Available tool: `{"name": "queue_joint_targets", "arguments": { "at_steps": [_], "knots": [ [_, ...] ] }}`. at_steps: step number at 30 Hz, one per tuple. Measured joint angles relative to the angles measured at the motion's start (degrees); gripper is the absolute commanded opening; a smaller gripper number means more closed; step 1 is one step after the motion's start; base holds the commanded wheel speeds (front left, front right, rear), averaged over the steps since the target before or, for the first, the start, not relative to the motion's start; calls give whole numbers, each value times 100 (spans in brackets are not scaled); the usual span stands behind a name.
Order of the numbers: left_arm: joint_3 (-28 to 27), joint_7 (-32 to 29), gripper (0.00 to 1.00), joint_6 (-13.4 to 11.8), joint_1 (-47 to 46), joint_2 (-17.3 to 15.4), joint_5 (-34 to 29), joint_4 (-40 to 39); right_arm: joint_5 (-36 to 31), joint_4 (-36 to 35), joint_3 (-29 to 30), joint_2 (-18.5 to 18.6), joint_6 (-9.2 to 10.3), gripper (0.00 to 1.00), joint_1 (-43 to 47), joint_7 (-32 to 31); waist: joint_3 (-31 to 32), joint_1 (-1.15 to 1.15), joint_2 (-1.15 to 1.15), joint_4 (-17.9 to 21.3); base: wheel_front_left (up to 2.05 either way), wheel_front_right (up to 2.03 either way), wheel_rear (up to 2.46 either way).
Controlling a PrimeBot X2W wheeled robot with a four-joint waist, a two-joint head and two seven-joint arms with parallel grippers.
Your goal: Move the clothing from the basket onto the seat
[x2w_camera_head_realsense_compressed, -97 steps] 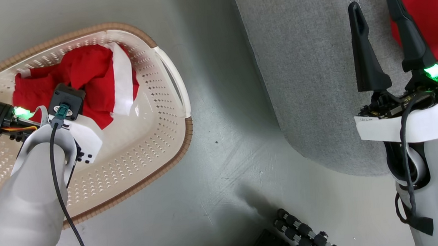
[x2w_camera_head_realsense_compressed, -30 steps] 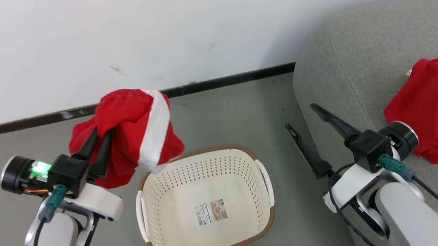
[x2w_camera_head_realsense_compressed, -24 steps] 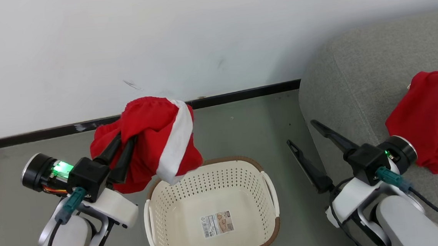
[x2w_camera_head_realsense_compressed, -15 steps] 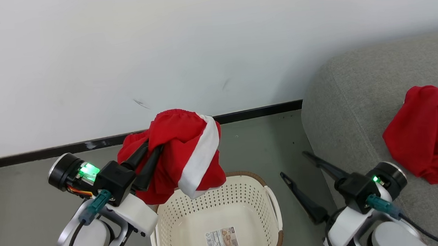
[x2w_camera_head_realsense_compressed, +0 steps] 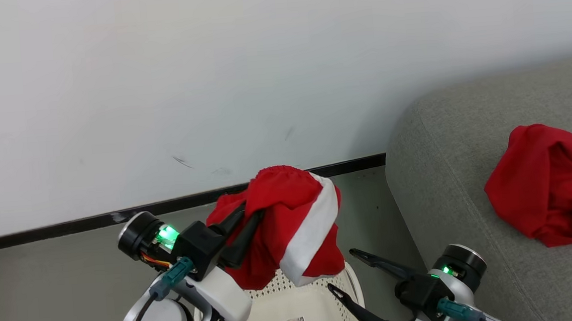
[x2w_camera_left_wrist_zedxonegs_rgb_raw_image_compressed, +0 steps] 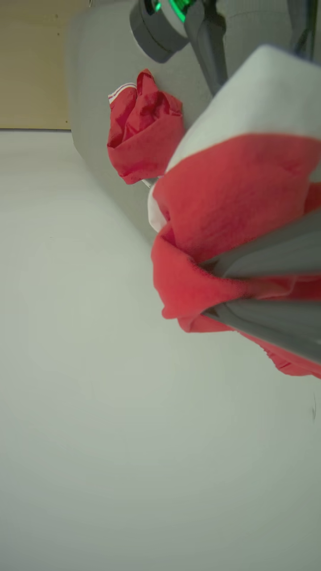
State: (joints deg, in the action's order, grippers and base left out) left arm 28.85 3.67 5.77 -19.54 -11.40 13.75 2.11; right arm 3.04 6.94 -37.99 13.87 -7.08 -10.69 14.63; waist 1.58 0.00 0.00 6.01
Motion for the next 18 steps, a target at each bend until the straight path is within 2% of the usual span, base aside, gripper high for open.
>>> {"name": "queue_joint_targets", "arguments": {
  "at_steps": [6,18],
  "knots": [
    [156,-115,0,1,29,229,88,-93,-14,-13,-105,52,0,100,-326,0,61,0,0,-53,0,0,0],
    [324,-268,0,1,29,403,101,-162,-370,270,-45,-7,0,100,-848,0,26,0,0,-244,0,0,0]
  ]
}}
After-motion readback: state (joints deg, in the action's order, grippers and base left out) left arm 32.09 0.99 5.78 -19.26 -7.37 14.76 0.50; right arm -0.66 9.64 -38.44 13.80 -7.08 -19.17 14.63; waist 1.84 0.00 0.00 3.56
